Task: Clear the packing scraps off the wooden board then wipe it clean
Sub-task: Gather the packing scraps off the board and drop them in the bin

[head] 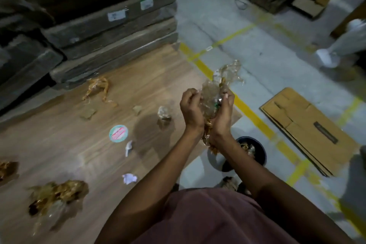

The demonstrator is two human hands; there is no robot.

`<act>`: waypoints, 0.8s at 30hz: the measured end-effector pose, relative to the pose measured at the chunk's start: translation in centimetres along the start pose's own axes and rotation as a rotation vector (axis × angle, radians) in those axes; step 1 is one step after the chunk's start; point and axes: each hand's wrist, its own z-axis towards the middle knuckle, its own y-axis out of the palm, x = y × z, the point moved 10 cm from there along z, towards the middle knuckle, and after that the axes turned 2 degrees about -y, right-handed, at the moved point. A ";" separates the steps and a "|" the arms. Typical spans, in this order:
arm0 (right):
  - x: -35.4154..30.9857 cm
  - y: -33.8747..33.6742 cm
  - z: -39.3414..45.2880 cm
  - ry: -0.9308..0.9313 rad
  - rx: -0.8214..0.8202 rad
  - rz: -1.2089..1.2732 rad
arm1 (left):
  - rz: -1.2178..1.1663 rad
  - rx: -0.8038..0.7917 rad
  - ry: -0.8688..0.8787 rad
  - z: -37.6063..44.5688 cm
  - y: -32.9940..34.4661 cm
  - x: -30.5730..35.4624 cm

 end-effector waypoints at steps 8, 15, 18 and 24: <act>-3.8 -18.8 8.2 0.001 0.165 -0.041 | 0.117 -0.064 -0.078 -4.2 16.5 -10.8; -1.1 -35.6 12.2 0.178 0.371 -0.172 | 0.347 -0.129 -0.282 -8.3 26.4 -25.1; 2.1 -41.3 13.2 0.249 0.464 -0.192 | 0.429 -0.135 -0.388 -8.7 27.8 -31.6; 12.1 -49.5 14.1 0.366 0.644 -0.222 | 0.522 -0.070 -0.488 -7.2 26.7 -45.4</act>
